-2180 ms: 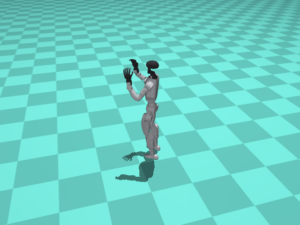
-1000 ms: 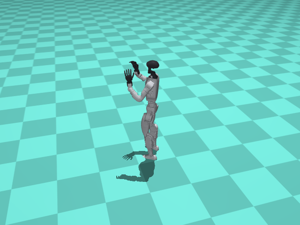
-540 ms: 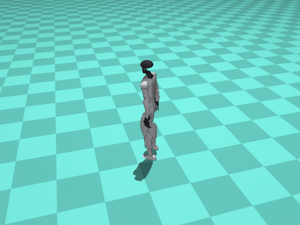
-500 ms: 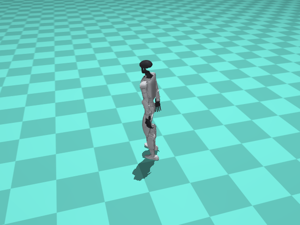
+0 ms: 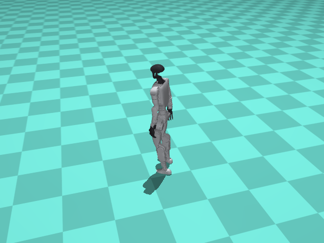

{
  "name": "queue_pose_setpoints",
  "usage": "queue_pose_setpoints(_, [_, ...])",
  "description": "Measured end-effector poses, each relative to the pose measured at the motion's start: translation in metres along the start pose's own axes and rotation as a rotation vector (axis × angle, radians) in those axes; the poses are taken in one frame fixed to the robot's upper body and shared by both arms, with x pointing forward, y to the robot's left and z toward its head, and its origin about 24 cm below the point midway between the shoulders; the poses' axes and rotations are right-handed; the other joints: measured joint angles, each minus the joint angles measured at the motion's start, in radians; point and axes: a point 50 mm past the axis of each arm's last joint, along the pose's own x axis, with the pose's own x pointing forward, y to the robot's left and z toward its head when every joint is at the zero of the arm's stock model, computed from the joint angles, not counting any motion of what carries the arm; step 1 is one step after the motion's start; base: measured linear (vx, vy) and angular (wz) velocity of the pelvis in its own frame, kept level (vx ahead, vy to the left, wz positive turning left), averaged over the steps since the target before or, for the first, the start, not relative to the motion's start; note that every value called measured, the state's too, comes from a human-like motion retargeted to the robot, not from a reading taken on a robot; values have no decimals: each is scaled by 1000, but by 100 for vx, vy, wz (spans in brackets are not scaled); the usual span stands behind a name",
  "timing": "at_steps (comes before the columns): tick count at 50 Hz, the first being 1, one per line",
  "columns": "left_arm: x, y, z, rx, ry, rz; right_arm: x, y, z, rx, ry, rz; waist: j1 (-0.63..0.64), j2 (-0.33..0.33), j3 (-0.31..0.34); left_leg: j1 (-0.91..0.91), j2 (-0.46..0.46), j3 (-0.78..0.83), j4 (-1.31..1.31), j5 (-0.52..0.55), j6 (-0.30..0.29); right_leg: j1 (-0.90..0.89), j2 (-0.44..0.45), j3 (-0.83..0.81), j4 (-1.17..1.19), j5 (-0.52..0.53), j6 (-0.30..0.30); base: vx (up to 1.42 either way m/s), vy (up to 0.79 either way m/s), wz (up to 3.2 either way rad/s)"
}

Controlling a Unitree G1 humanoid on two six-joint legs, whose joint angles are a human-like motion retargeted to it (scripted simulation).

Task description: Stand up

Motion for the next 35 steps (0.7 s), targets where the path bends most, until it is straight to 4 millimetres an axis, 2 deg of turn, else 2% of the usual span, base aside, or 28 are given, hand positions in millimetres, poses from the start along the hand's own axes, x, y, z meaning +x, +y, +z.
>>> queue_pose_setpoints(2, [0, 4, -2, 18, 9, 32, 1, -3, 7, 13, -14, -7, -10, -5, -1, -41, -13, -23, 86, -5, -43, 2, -7, -20, -5, -2, -5, 12, -6, 35])
queue_pose_setpoints(5, [-3, 8, -12, 40, 62, 74, 2, -9, 19, 33, -52, -24, -9, -35, 0, -132, -46, -15, 280, 65, -107, 8, -42, -34, -13, 0, -7, 17, -5, 22])
queue_pose_setpoints(7, [-5, 5, -22, 43, 106, 85, 3, -13, 29, 35, -87, -36, 19, -67, 9, -210, -77, 14, 413, 53, -96, 12, -73, -5, -10, -5, -6, 15, 1, -25])
queue_pose_setpoints(10, [-11, -4, -42, 18, 166, 82, 3, -21, 42, 28, -132, -65, 57, -74, 9, -287, -81, 32, 402, 3, -93, 18, -80, 4, -15, -13, -8, 24, 7, -25])
queue_pose_setpoints(13, [-19, -11, -64, -30, 226, 58, 3, -31, 59, 25, -204, -102, 80, -54, 17, -346, -81, 49, 248, 16, 29, 41, -54, -20, -24, -31, -16, 30, 8, -1])
queue_pose_setpoints(15, [-25, -16, -79, -62, 273, 32, 1, -40, 73, 20, -260, -129, 102, -53, 36, -379, -88, 65, 143, 80, 129, 66, -46, -16, -24, -48, -24, 33, 9, -14])
queue_pose_setpoints(18, [-35, -24, -100, -114, 354, -9, -2, -51, 89, -7, -314, -161, 116, -41, 49, -412, -94, 80, -9, 149, 170, 104, -27, -18, -24, -78, -37, 42, 13, 3])
queue_pose_setpoints(22, [-47, -33, -121, -185, 436, -34, -4, -59, 100, -48, -339, -176, 89, -52, 31, -427, -149, 35, -116, 115, 254, 137, -23, -54, -17, -117, -58, 49, 15, 33])
queue_pose_setpoints(25, [-53, -36, -131, -232, 466, -21, -4, -58, 103, -59, -347, -175, 109, -60, 29, -405, -143, 13, -51, 120, 250, 161, -3, -14, 16, -124, -67, 56, 15, -45])
queue_pose_setpoints(28, [-55, -34, -134, -254, 484, -14, -2, -51, 96, -48, -331, -160, 122, -62, 11, -396, -140, -48, -25, 193, 216, 183, 34, 28, 49, -42, -51, 64, 18, -47])
queue_pose_setpoints(30, [-53, -30, -131, -255, 488, -17, 0, -44, 86, -34, -306, -143, 116, -71, 3, -386, -132, -26, 17, 180, 183, 194, 55, 36, 83, 64, -36, 76, 27, -18])
queue_pose_setpoints(33, [-44, -20, -116, -231, 457, -15, 2, -34, 67, -8, -248, -120, 119, -67, 0, -345, -118, -48, 45, 126, 153, 181, 89, 54, 200, 290, -5, 60, 19, -26])
queue_pose_setpoints(35, [-34, -10, -97, -197, 401, -2, 2, -29, 51, 1, -189, -105, 99, -36, -8, -306, -79, -36, 63, 74, 136, 111, 151, 61, 365, 444, 13, 65, 23, -7])
